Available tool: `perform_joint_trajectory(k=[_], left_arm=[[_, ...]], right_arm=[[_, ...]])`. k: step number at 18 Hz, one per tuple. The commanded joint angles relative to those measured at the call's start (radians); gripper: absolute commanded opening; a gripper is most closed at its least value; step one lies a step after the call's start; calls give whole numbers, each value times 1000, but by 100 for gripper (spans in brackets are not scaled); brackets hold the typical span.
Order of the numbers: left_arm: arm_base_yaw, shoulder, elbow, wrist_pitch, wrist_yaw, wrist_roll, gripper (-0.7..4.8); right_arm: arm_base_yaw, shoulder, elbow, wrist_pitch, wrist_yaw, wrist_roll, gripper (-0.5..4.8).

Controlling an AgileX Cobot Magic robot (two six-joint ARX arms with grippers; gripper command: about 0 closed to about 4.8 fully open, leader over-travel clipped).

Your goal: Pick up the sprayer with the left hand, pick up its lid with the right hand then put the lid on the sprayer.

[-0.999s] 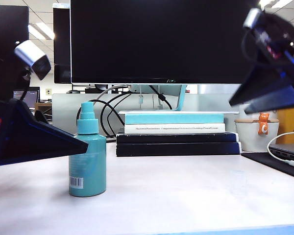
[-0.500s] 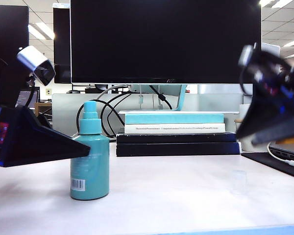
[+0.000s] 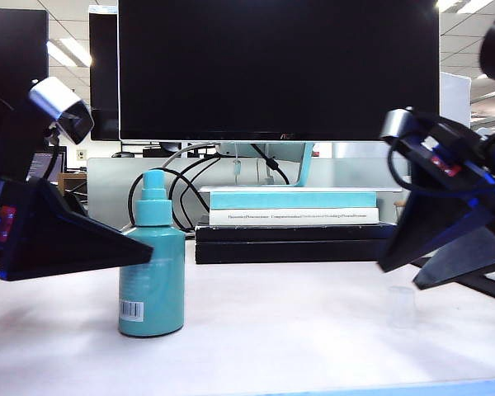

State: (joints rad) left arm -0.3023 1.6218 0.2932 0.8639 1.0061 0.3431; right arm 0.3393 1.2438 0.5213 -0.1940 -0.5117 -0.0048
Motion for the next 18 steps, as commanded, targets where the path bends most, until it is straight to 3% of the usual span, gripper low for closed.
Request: perform_joint_trajectory(k=[1, 5, 18], left_arm=[[-2, 0, 5, 13, 11, 1, 232], [-2, 5, 5, 13, 11, 1, 232], [-2, 5, 12, 13, 11, 0, 232]], right_arm=[[40, -2, 5, 6, 79, -1, 280], [51, -2, 5, 22, 160, -24, 280], [55, 53, 5, 42, 127, -14, 271]])
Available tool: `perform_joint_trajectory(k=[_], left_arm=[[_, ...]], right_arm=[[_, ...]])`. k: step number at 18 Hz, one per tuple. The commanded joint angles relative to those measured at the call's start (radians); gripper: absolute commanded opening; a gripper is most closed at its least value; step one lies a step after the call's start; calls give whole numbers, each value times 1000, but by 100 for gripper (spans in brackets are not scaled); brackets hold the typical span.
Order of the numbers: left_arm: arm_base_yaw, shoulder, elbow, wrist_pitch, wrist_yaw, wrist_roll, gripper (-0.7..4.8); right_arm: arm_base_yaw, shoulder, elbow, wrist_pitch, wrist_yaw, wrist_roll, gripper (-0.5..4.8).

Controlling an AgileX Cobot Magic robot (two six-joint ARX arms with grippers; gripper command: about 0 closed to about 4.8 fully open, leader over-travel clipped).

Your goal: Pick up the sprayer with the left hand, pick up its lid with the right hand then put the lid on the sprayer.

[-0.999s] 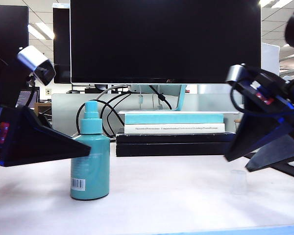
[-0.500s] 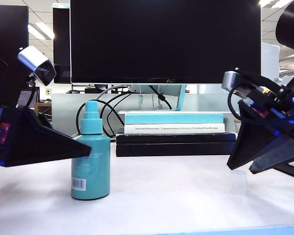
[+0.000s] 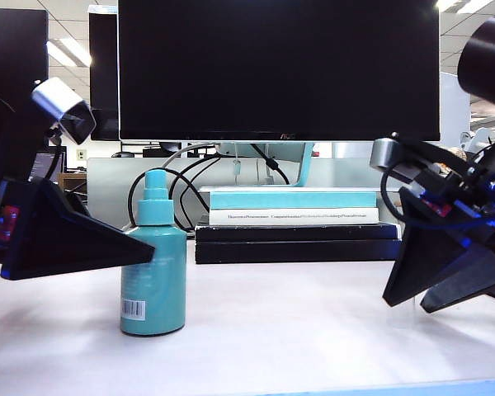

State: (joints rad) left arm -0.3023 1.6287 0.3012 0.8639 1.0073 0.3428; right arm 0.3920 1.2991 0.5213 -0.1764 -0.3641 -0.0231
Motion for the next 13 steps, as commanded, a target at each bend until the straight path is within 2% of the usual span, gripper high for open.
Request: perform_joint_trajectory(k=[1, 4, 5, 7, 13], left_arm=[[-2, -2, 4, 13, 11, 1, 232], [-2, -2, 5, 13, 11, 0, 232], [-2, -2, 5, 13, 11, 1, 232], [-2, -1, 5, 13, 11, 0, 232], [-2, 0, 5, 4, 11, 0, 232]], right_arm=[[2, -2, 5, 24, -23, 4, 259], [2, 5, 5, 27, -27, 4, 199], [2, 14, 5, 31, -39, 4, 195], [2, 47, 5, 44, -61, 5, 83], [2, 66, 39, 96, -94, 50, 84]])
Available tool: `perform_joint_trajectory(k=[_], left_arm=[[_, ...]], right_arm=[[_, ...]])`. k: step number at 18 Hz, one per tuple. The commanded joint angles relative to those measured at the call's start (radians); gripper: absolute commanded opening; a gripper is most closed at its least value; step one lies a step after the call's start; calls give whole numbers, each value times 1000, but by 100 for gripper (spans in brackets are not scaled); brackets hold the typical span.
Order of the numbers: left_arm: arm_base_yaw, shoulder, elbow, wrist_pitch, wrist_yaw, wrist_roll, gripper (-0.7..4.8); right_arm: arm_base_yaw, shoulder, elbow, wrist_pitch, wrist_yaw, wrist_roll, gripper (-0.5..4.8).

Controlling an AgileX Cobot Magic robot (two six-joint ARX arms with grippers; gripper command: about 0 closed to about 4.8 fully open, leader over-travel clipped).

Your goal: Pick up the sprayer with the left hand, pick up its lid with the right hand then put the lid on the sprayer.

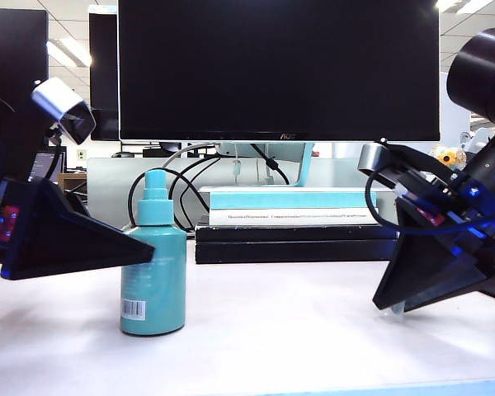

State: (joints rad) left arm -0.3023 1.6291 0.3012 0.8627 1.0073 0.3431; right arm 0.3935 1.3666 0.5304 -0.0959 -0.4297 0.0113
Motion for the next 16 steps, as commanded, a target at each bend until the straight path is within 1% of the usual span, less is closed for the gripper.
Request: perform_joint_trajectory(k=[1, 2, 4, 7, 10, 13, 16], left_arm=[[-2, 0, 5, 2, 11, 0, 232], [-2, 0, 5, -2, 11, 0, 232], [-2, 0, 5, -2, 23, 0, 232], [-2, 0, 5, -3, 27, 1, 232], [-2, 0, 11, -9, 42, 1, 232], [-2, 23, 38, -11, 94, -3, 232], [-2, 77, 68, -17, 148, -11, 232]], right_arm=[[0, -2, 59, 7, -63, 29, 84], [0, -2, 89, -11, -77, 47, 84], [1, -2, 186, -87, -171, 48, 84], [8, -2, 287, -164, -253, 48, 84], [51, -2, 378, -235, -258, 40, 84], [143, -1, 435, -244, -248, 35, 84], [193, 2, 446, -243, -220, 31, 85]])
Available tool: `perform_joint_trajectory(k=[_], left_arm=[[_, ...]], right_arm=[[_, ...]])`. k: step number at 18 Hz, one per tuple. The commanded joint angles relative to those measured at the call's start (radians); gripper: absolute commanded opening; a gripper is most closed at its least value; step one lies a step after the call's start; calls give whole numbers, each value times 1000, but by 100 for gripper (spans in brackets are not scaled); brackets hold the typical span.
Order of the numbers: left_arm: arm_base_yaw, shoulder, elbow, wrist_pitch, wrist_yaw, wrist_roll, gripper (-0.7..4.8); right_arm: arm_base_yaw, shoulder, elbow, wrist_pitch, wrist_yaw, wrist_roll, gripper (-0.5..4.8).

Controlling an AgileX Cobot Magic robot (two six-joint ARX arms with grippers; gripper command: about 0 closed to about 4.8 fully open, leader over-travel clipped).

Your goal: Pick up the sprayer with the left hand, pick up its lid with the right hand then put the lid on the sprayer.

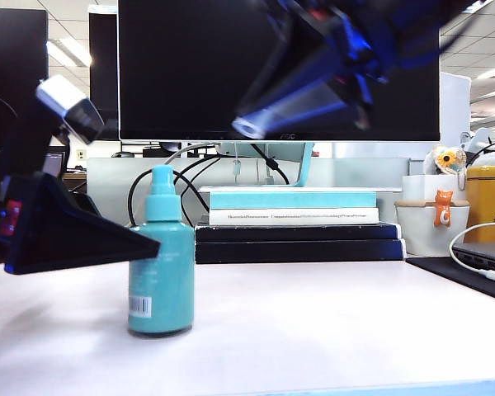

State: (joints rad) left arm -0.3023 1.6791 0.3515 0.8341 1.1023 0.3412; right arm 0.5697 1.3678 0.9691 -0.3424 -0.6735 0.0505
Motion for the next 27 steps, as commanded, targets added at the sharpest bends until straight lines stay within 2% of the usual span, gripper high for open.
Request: perform_joint_trajectory(k=[1, 5, 8, 13, 21, 27], left_arm=[[-3, 44, 23, 13, 63, -9, 232], [-74, 91, 47, 13, 60, -8, 232], [-129, 109, 72, 11, -10, 2, 232], [-138, 110, 113, -61, -31, 4, 232], [-138, 110, 117, -64, -48, 7, 232], [-139, 110, 117, -64, -51, 7, 232]], right_arm=[[27, 2, 7, 2, 34, -23, 85], [49, 5, 7, 10, 51, -29, 85], [62, 5, 8, 2, 61, -37, 85], [68, 5, 21, -58, 100, -82, 85], [78, 5, 58, -107, 158, -108, 84], [80, 18, 64, -129, 159, -111, 84]])
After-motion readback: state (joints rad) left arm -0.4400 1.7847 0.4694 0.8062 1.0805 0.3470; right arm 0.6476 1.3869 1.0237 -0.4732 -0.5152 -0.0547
